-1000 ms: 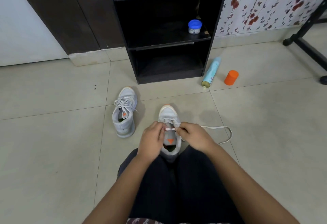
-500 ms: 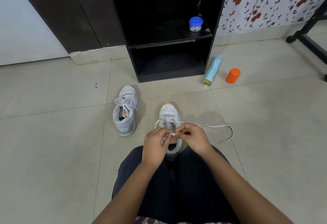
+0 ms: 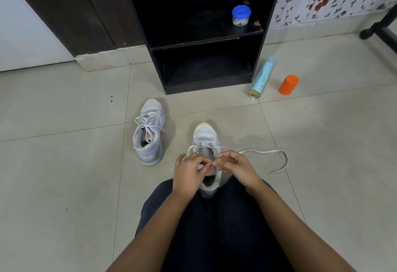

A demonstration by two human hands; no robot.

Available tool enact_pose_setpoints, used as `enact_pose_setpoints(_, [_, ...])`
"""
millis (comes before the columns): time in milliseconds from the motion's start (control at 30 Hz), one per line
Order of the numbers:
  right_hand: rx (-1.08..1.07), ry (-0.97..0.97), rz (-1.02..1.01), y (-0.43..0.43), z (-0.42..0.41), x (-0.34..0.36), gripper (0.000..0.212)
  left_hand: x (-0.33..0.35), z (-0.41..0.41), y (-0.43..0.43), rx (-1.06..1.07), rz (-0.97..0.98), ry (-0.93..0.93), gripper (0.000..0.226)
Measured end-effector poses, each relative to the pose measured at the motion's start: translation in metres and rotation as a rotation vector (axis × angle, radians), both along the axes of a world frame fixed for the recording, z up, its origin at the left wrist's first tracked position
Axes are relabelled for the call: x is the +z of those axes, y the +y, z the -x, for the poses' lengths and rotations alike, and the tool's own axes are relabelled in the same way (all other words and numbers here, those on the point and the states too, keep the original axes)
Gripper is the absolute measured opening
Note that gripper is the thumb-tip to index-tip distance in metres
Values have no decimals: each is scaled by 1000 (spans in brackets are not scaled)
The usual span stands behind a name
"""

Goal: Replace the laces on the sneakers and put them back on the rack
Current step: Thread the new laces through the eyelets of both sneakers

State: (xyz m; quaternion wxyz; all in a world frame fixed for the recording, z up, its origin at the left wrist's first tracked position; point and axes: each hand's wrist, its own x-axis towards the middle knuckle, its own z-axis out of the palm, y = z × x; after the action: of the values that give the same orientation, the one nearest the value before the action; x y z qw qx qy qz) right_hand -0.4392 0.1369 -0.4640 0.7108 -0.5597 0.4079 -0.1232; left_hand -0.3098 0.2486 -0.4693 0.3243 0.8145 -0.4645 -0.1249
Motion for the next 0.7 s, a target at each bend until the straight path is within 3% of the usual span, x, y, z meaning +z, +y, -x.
enact_pose_setpoints(133, [-95,185,219,-5,-10,-22,16,-7,-8,-11,162,-135,-24,3])
enact_pose_setpoints(267, [18,319,382,-11,-26,-38,29,-17,-14,-29,158,-268,-162,5])
enact_pose_setpoints(467, [96,361,350,-15,-34,-47,35,-42,-7,-48,115,-404,-335,7])
enact_pose_setpoints(700, [76,283,232,-25,-33,-52,38,-47,-7,-59,100,-506,-292,19])
